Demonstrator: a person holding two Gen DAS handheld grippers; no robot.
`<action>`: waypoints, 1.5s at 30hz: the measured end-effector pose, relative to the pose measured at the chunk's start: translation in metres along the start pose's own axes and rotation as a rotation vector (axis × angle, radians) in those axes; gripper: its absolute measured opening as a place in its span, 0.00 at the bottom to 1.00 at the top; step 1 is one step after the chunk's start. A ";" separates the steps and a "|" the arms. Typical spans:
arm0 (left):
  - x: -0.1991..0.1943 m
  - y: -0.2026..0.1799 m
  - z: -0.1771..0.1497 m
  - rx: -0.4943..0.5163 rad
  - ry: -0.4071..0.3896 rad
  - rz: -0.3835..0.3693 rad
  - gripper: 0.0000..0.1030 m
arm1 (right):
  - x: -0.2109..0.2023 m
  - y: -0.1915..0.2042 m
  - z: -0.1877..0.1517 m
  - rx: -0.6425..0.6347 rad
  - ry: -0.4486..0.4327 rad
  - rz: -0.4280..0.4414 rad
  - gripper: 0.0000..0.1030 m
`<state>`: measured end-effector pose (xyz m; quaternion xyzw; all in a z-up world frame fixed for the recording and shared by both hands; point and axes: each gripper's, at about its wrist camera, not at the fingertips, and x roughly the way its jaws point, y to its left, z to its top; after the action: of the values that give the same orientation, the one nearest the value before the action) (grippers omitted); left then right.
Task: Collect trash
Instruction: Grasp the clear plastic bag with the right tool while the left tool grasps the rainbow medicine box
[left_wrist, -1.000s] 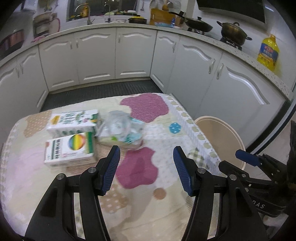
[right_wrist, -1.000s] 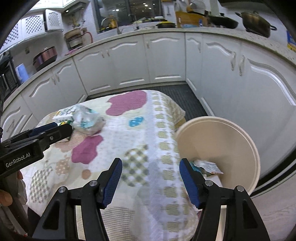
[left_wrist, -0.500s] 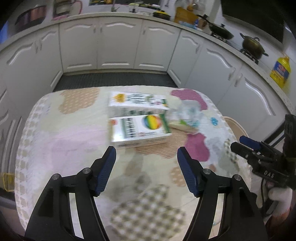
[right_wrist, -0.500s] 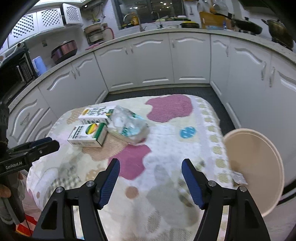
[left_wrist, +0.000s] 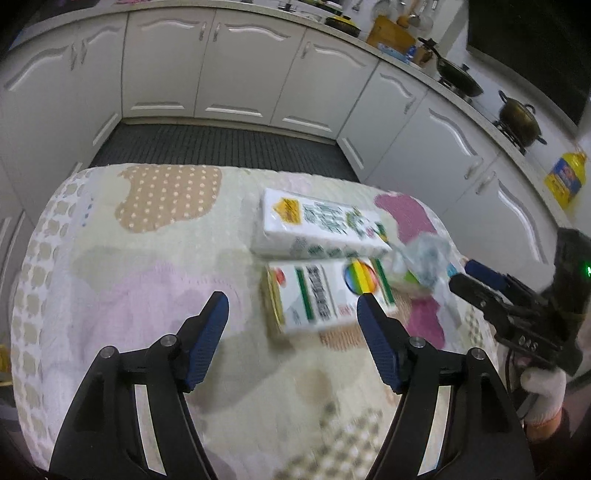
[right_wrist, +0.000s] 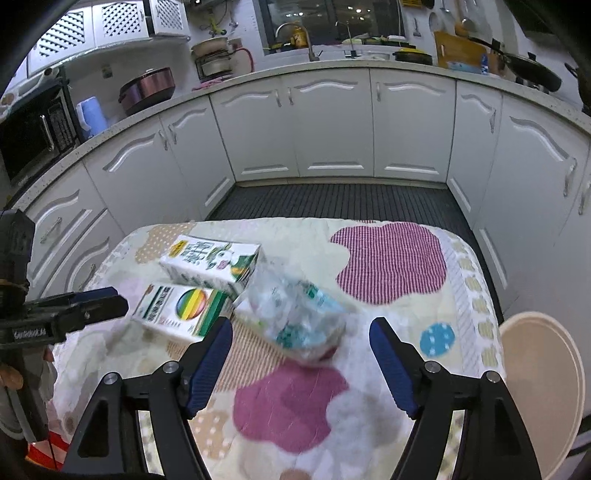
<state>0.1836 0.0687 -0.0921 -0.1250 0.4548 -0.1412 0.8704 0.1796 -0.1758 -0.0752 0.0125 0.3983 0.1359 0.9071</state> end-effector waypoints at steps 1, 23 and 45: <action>0.004 0.004 0.005 -0.012 -0.002 0.000 0.69 | 0.004 -0.001 0.002 -0.002 0.003 -0.004 0.72; 0.043 -0.013 -0.006 0.106 0.163 -0.214 0.69 | 0.004 -0.026 -0.004 0.004 0.012 0.098 0.24; 0.036 -0.081 -0.019 0.541 0.112 -0.004 0.70 | -0.041 -0.037 -0.047 0.040 0.013 0.099 0.24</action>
<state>0.1767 -0.0212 -0.1014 0.1193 0.4478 -0.2658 0.8454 0.1276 -0.2255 -0.0828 0.0494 0.4057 0.1728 0.8962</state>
